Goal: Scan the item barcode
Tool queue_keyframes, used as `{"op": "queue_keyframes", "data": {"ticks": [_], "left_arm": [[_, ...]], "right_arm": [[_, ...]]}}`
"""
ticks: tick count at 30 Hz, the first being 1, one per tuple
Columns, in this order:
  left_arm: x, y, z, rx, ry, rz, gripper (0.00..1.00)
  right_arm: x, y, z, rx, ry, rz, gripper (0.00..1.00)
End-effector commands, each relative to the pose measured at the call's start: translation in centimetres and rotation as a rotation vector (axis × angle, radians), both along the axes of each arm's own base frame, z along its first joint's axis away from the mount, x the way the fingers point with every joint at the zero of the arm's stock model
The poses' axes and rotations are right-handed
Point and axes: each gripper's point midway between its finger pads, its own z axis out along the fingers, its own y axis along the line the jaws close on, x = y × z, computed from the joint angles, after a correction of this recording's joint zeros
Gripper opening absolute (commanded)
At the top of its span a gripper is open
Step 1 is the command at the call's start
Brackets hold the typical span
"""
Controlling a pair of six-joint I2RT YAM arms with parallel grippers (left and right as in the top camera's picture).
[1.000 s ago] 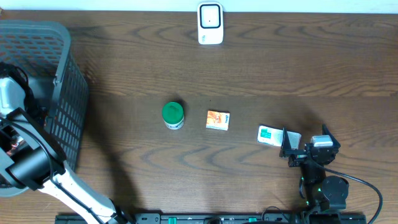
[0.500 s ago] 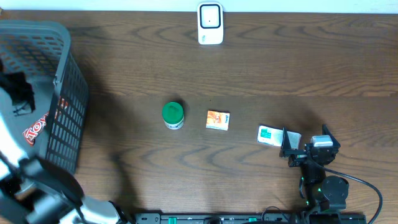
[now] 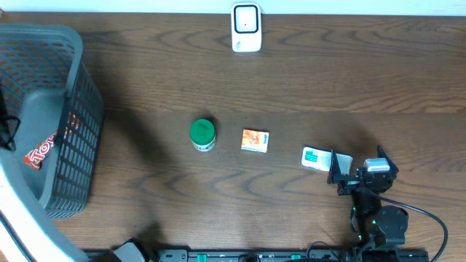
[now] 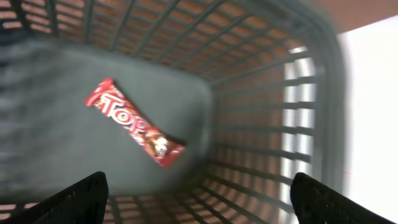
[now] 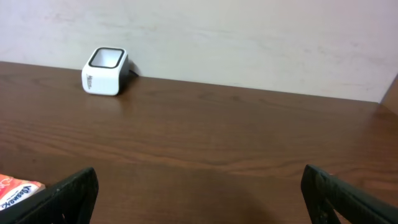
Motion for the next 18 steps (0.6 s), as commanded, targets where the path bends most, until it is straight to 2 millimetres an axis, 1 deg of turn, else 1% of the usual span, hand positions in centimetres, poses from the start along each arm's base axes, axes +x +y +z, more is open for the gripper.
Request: {"op": "queue_keyframes", "data": {"ticks": [1,3,6,9,12,14,18], "left_arm": [[0.6,1.5,-6.1,-0.090,0.143,0.054,0.91],[1.3,1.9,-8.7,-0.143,0.185,0.080,0.87],[2.0,2.5,-12.4,-0.223,0.233,0.137,0.87],[3.2,2.9,-15.8,-0.279,0.262,0.145,0.87],[4.3,3.1,-18.4,-0.319,0.276,0.135,0.87],[4.6,3.3,-20.0,-0.343,0.290,0.152,0.87],[5.1,3.5,-22.3,-0.369,0.311,0.171,0.87]], "right_arm": [[0.0,0.0,-0.1,0.012,0.003,-0.003,0.99],[0.0,0.0,-0.1,0.012,0.003,-0.003,0.99],[0.0,0.0,-0.1,0.012,0.003,-0.003,0.99],[0.0,0.0,-0.1,0.012,0.003,-0.003,0.99],[0.0,0.0,-0.1,0.012,0.003,-0.003,0.99],[0.0,0.0,-0.1,0.012,0.003,-0.003,0.99],[0.0,0.0,-0.1,0.012,0.003,-0.003,0.99]]}}
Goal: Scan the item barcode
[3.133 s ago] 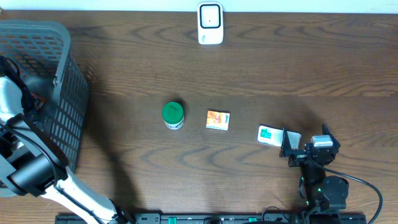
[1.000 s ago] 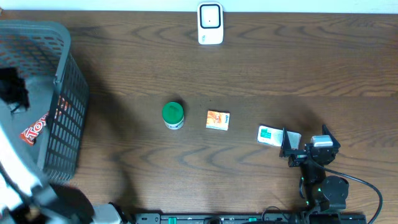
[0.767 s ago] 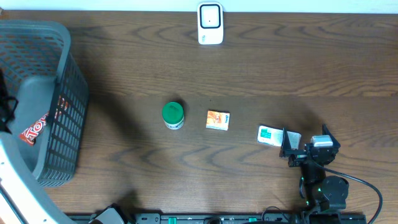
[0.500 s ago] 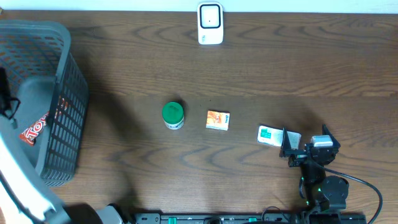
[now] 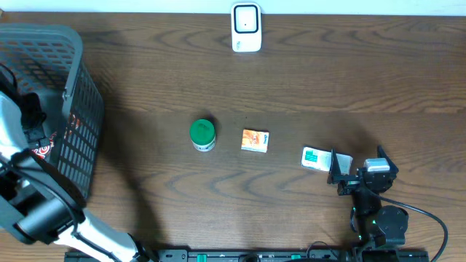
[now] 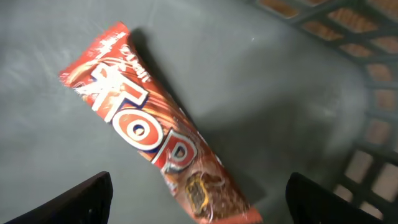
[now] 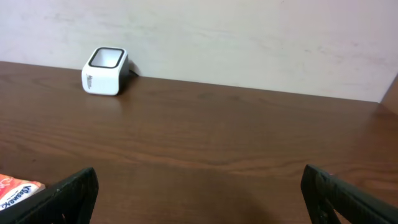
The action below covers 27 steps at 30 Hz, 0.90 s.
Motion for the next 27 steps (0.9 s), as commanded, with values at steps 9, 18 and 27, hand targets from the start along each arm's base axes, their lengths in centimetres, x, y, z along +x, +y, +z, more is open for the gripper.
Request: {"op": "queue_keyframes", "data": {"ticks": [9,18,27], "left_arm": [[0.9,-0.6,-4.1,-0.044,0.044,0.019,0.87],[1.4,-2.0,-6.6,-0.076,0.099,-0.014,0.87],[0.5,-2.5,-8.1,-0.111,0.151,-0.013,0.57]], "right_arm": [[0.0,0.0,-0.1,0.012,0.003,-0.003,0.99],[0.0,0.0,-0.1,0.012,0.002,-0.003,0.99],[0.0,0.0,-0.1,0.012,0.003,-0.003,0.99]]}}
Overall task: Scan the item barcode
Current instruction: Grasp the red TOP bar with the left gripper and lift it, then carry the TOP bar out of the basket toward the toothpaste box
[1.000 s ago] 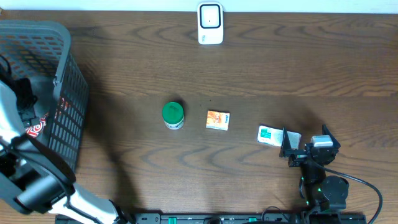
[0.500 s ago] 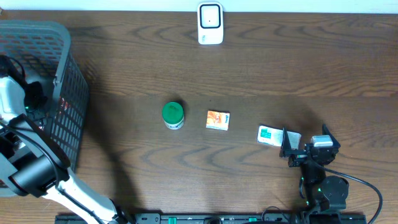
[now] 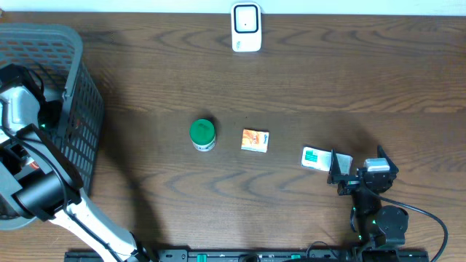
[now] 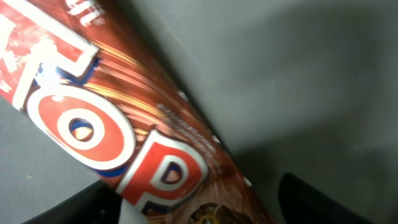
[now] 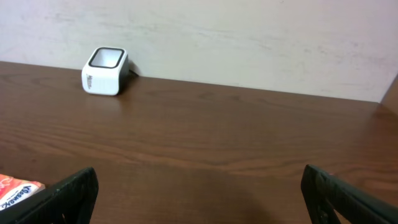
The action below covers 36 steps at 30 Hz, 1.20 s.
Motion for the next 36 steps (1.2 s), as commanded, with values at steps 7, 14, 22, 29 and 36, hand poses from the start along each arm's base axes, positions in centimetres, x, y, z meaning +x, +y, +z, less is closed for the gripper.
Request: {"op": "queue_keyframes", "data": {"ticks": [7,14,22,29,36], "left_arm": [[-1.4,-0.9,-1.6,-0.048,0.073,0.003,0.24],[-0.9,-0.2,1.8,-0.015,0.016,-0.100,0.08],[-2.0,0.8,15.8,0.202,-0.251,-0.086,0.08],[-6.5,-3.2,30.7,0.448,-0.565,-0.159,0.08],[-10.6,-12.3,40.0,0.526,-0.905,-0.355,0.09]], "right_arm": [[0.0,0.0,-0.1,0.012,0.003,-0.002,0.99],[0.0,0.0,-0.1,0.012,0.003,-0.002,0.99],[0.0,0.0,-0.1,0.012,0.003,-0.002,0.99],[0.0,0.0,-0.1,0.012,0.003,-0.002,0.99],[0.0,0.0,-0.1,0.012,0.003,-0.002,0.99]]}}
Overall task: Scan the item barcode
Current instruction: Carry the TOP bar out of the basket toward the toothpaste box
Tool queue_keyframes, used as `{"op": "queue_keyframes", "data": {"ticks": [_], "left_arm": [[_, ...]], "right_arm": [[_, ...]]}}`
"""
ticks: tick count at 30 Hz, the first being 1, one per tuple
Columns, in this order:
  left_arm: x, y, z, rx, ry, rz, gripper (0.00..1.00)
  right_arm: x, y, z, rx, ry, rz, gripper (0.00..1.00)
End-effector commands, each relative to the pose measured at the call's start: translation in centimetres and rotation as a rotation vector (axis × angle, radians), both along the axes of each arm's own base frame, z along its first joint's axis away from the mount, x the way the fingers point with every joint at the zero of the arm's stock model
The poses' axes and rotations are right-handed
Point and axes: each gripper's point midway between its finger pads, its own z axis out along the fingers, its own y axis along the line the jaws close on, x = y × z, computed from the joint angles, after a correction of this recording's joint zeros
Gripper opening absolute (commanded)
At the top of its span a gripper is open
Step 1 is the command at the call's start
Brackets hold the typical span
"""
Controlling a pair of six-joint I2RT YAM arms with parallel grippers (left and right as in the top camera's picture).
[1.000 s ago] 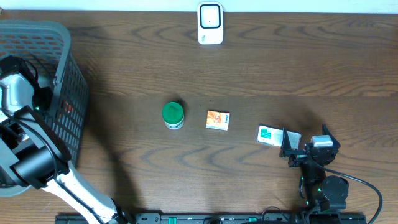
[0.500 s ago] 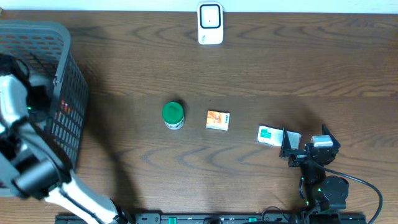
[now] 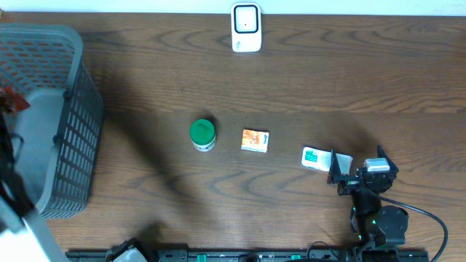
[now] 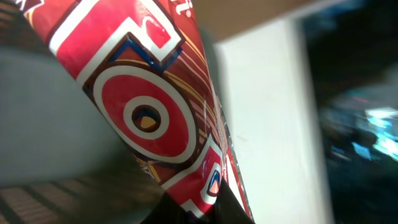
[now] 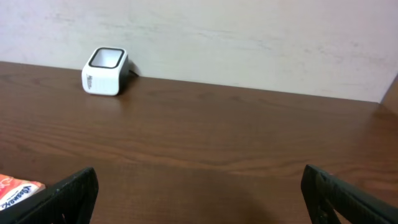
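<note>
A red Top candy bar (image 4: 143, 93) fills the left wrist view, and my left gripper (image 4: 211, 202) is shut on its lower end. In the overhead view a bit of the red wrapper (image 3: 12, 100) shows at the far left edge, above the grey basket (image 3: 76, 145). The white barcode scanner (image 3: 246, 28) stands at the table's far edge, also seen as a white box (image 5: 104, 62) by the wall. My right gripper (image 5: 199, 193) rests open and empty at the front right (image 3: 342, 169).
On the table stand a green-lidded jar (image 3: 202, 134), an orange packet (image 3: 255, 140) and a white-and-green box (image 3: 317, 158) just left of the right gripper. The basket takes up the left end of the table.
My left gripper was open, close down over the candy bar on the basket floor. Now it is shut on the bar and holds it up, above the basket. The right arm is unchanged.
The left gripper was open high over the basket with the candy bar lying on its floor. It then stood lower, nearer the bar, then right down around it. Now it grips the bar, lifted off the floor. The right arm never moved.
</note>
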Motion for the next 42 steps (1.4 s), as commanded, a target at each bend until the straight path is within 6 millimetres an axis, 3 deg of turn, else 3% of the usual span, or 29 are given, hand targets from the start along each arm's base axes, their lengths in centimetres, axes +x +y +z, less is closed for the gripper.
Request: {"op": "queue_keyframes", "data": {"ticks": [1,5,9,13,16,21,25,29,33,37,42], "left_arm": [[0.0,-5.5,2.5,0.050,-0.080,-0.241,0.09],[0.9,-11.7,2.6,0.090,-0.077,-0.546,0.09],[2.1,-16.8,-0.3,0.140,0.028,-0.833,0.09],[3.5,-22.6,-4.7,0.220,0.158,-1.148,0.09],[3.9,-29.2,-9.9,0.350,0.291,-1.504,0.09],[2.9,-37.3,-16.2,0.535,0.419,-1.933,0.09],[1.1,-42.5,-21.1,0.636,0.489,-2.212,0.10],[-0.7,-45.3,-26.2,0.675,0.598,-2.400,0.09],[-2.5,-47.9,-29.2,0.510,0.587,-2.546,0.09],[-4.0,-49.9,-29.5,0.256,0.482,-2.650,0.09],[-4.3,-51.1,-26.3,-0.096,0.303,-2.651,0.09]], "right_arm": [[0.0,0.0,-0.1,0.012,0.002,-0.003,0.99],[0.0,0.0,-0.1,0.012,0.002,-0.003,0.99],[0.0,0.0,-0.1,0.012,0.003,-0.003,0.99],[0.0,0.0,-0.1,0.012,0.003,-0.003,0.99],[0.0,0.0,-0.1,0.012,0.003,-0.003,0.99],[0.0,0.0,-0.1,0.012,0.002,-0.003,0.99],[0.0,0.0,-0.1,0.012,0.002,-0.003,0.99],[0.0,0.0,-0.1,0.012,0.003,-0.003,0.99],[0.0,0.0,-0.1,0.012,0.002,-0.003,0.99],[0.0,0.0,-0.1,0.012,0.003,-0.003,0.99],[0.0,0.0,-0.1,0.012,0.003,-0.003,0.99]]}}
